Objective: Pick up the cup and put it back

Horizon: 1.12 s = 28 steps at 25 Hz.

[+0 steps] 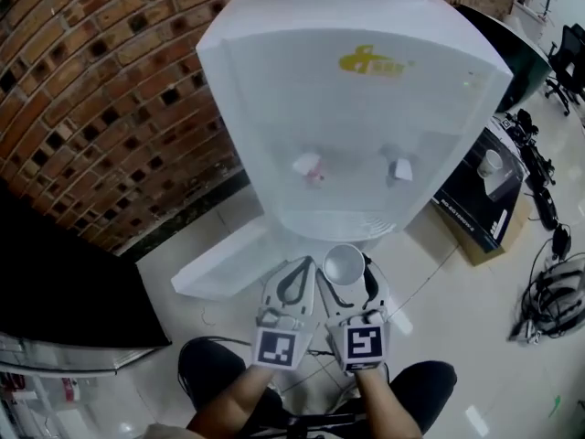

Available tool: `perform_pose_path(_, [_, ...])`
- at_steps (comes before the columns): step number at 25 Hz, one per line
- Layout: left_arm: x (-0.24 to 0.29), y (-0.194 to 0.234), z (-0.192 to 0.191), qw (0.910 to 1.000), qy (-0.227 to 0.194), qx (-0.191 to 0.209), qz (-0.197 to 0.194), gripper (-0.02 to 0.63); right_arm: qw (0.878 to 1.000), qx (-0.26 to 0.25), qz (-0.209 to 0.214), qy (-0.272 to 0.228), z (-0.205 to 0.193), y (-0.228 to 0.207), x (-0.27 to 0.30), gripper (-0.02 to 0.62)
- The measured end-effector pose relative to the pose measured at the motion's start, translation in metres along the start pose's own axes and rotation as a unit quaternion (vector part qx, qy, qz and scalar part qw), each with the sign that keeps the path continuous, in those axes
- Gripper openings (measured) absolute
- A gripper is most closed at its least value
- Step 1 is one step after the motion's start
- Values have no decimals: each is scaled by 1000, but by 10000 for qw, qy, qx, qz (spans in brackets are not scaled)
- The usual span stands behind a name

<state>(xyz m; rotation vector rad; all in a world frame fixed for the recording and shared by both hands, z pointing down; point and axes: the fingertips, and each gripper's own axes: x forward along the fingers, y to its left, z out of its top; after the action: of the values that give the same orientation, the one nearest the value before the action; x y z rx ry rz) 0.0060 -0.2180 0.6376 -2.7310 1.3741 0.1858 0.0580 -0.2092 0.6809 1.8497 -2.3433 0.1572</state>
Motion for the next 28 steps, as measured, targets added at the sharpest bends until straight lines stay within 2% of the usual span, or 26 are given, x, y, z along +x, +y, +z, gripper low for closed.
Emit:
perform_pose_path(8, [7,9,-81,9997,197,-22,131,-8,9994,301,-142,-43,-89,-12,44,337])
perform_pose_path(14, [30,9,-118,9997,218,78,55,-8,9994,279,-214,-49,-148,-31,95,337])
perform_pose_path(18, [34,9,-142,9993,365,1,12,-8,9992,323,-242,80,-190,-46,124,337])
perform_pose_path(24, [38,13,-178,9979,649,-11,-27,-8,9995,249,-131,154,-237,-60,169,337])
perform_pose_path(28, [38,13,-190,9973,725,46,-71,-8,9993,215,-110,285,-264,-70,195,339])
